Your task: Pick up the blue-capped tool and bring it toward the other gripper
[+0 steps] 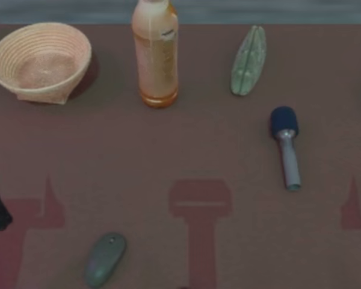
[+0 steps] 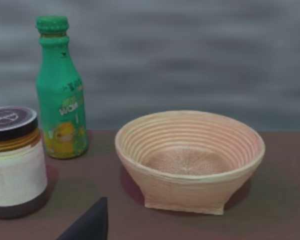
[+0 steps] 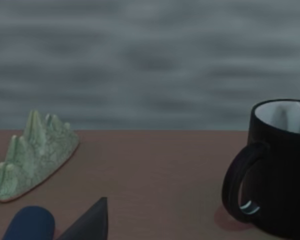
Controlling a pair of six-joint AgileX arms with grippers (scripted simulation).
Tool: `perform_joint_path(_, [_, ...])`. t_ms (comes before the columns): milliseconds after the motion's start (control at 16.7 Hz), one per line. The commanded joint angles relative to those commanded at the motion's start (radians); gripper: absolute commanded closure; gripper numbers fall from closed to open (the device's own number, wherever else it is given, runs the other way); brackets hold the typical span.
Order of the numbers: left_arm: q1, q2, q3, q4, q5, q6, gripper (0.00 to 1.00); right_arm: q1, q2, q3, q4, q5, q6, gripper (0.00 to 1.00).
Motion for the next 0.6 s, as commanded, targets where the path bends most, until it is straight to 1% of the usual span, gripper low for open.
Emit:
perform_joint_path(180, [0.0,0.0,0.0,0.0,0.0,0.0,0.0,0.004,0.01,0.009,-0.008,0.0,0.003,0.0])
perform_joint_path(300, [0.0,0.0,0.0,0.0,0.0,0.0,0.0,0.023,0.062,0.054,-0.05,0.002,0.018,0.0])
perform_joint_path(420, [0.0,0.0,0.0,0.0,0.0,0.0,0.0,0.051,0.157,0.134,-0.119,0.007,0.045,0.0])
perform_joint_path(600, [0.0,0.0,0.0,0.0,0.0,0.0,0.0,0.108,0.377,0.304,-0.256,0.022,0.103,0.0])
